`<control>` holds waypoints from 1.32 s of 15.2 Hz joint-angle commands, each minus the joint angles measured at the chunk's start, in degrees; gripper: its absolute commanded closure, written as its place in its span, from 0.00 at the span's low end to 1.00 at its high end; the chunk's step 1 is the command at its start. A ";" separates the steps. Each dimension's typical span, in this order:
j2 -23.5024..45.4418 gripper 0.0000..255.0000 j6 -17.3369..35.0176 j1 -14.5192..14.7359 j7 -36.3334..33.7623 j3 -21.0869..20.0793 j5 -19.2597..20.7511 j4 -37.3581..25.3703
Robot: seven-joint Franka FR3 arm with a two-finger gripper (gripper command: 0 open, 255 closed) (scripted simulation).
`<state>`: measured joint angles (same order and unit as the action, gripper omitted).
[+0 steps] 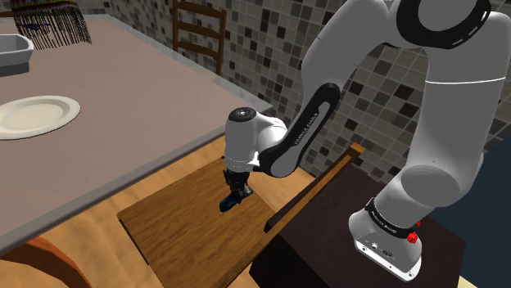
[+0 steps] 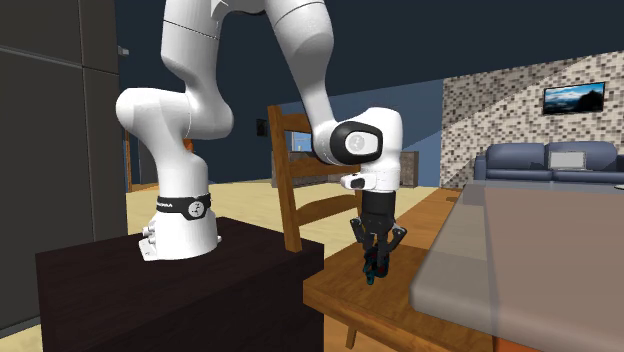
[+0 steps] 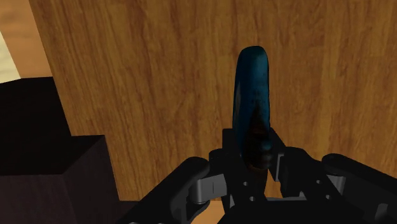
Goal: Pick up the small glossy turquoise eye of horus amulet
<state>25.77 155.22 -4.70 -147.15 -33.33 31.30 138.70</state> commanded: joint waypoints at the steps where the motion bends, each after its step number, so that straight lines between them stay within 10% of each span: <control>1: 0.03 1.00 -0.01 0.01 -0.01 0.01 0.01 0.05; 20: -13.00 1.00 -8.40 -10.73 11.80 -13.81 -16.78 2.33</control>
<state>13.53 147.53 -14.95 -136.10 -46.37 15.72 141.19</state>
